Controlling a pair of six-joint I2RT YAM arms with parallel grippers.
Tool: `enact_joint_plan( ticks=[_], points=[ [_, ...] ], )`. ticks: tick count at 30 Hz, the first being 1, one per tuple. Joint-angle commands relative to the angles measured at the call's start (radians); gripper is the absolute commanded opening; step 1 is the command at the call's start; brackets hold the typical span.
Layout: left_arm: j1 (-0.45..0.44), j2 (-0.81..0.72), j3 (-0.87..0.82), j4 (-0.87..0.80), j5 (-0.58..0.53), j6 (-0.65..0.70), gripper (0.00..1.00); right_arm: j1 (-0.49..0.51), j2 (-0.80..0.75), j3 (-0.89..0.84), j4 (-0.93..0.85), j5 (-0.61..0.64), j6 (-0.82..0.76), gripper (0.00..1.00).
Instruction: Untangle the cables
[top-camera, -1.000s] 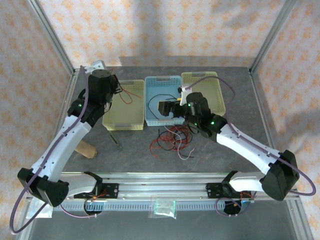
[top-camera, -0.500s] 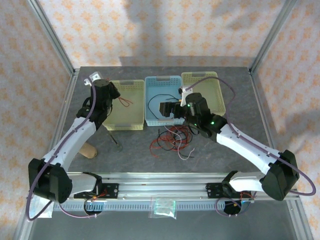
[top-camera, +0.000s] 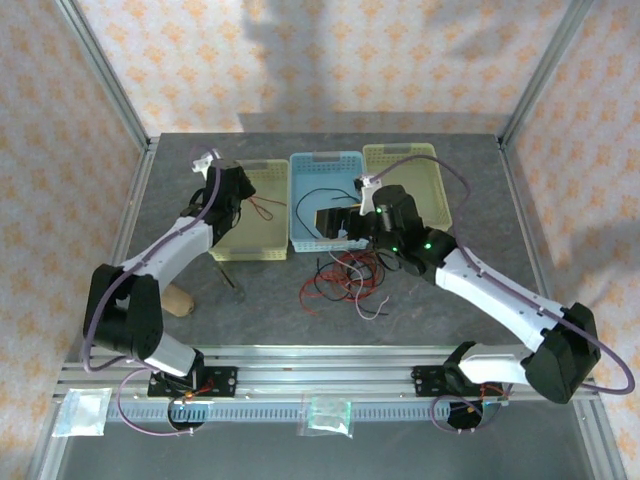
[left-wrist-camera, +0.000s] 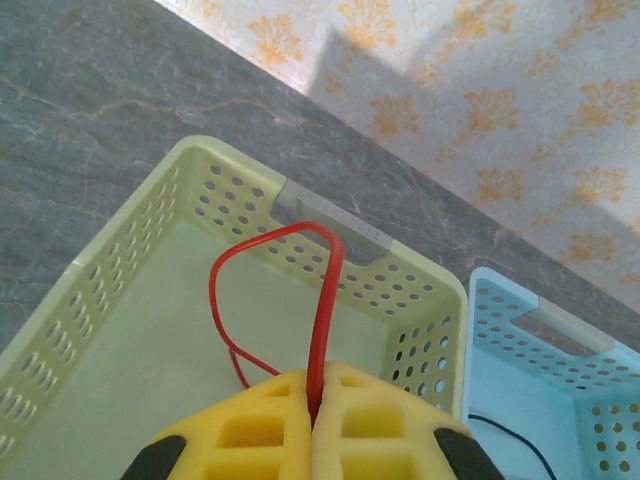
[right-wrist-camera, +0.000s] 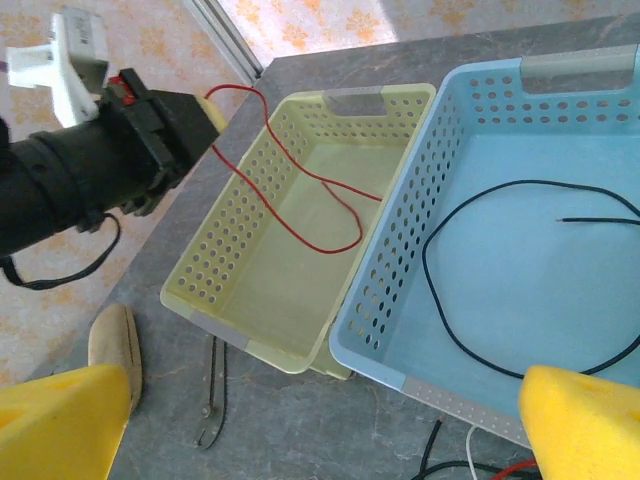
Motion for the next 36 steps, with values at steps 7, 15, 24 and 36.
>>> enact_joint_plan(
  ticks=[7,15,24,36],
  points=[
    [0.003,0.088,-0.003,-0.023,-0.008,-0.074,0.1,0.002,-0.022,-0.01,-0.023,0.023,0.034,0.99],
    [-0.003,0.063,-0.023,-0.075,-0.019,-0.081,0.48,0.003,-0.004,-0.002,-0.075,0.091,0.067,0.97],
    [-0.053,-0.043,-0.011,-0.218,-0.066,-0.048,0.87,0.003,0.057,0.077,-0.268,0.191,0.149,0.95],
    [-0.152,-0.247,-0.055,-0.339,-0.048,0.038,0.89,-0.009,0.119,0.13,-0.455,0.187,0.228,0.89]
  ],
)
